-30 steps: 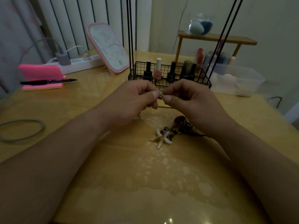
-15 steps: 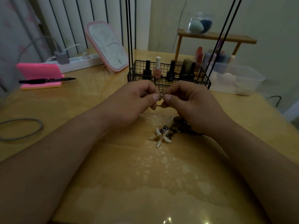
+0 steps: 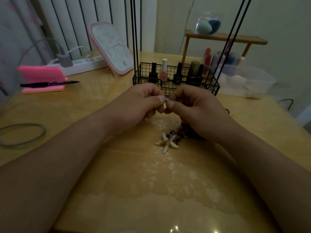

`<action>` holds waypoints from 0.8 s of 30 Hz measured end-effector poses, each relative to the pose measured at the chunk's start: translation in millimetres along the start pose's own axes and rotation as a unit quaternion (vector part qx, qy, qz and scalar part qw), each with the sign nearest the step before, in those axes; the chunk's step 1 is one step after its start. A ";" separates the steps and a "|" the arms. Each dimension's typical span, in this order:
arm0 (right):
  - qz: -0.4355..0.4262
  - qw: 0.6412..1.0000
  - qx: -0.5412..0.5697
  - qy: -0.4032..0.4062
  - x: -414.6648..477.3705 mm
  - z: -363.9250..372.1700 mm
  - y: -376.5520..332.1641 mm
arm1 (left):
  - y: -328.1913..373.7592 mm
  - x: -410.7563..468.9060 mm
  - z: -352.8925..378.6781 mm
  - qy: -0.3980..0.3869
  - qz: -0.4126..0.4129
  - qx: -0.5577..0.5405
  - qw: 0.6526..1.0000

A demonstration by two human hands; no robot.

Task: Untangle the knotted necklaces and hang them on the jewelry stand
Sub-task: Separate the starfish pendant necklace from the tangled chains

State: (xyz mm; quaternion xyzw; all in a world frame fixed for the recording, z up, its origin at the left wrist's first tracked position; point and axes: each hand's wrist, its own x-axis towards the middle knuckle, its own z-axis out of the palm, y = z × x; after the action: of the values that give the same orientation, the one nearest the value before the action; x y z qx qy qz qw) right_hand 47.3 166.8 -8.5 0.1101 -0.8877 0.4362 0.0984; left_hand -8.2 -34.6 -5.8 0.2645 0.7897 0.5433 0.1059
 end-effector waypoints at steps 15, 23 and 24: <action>0.055 0.984 0.169 0.015 0.7 -3.7 0.1 | -1.3 -1.7 -0.2 0.021 0.102 0.094 0.990; -0.008 1.000 0.010 0.027 1.3 -3.6 1.7 | -4.6 1.6 1.7 0.059 0.118 0.124 0.983; -0.009 0.999 -0.018 0.025 1.4 -2.7 2.1 | -5.3 1.6 1.5 0.060 0.120 0.130 0.982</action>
State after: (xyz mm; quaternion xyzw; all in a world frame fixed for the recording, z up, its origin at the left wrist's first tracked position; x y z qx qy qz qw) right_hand 45.6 170.0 -8.2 0.1058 -0.8918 0.4215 0.1262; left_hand -10.4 -34.0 -11.0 0.3358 0.8211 0.4595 -0.0428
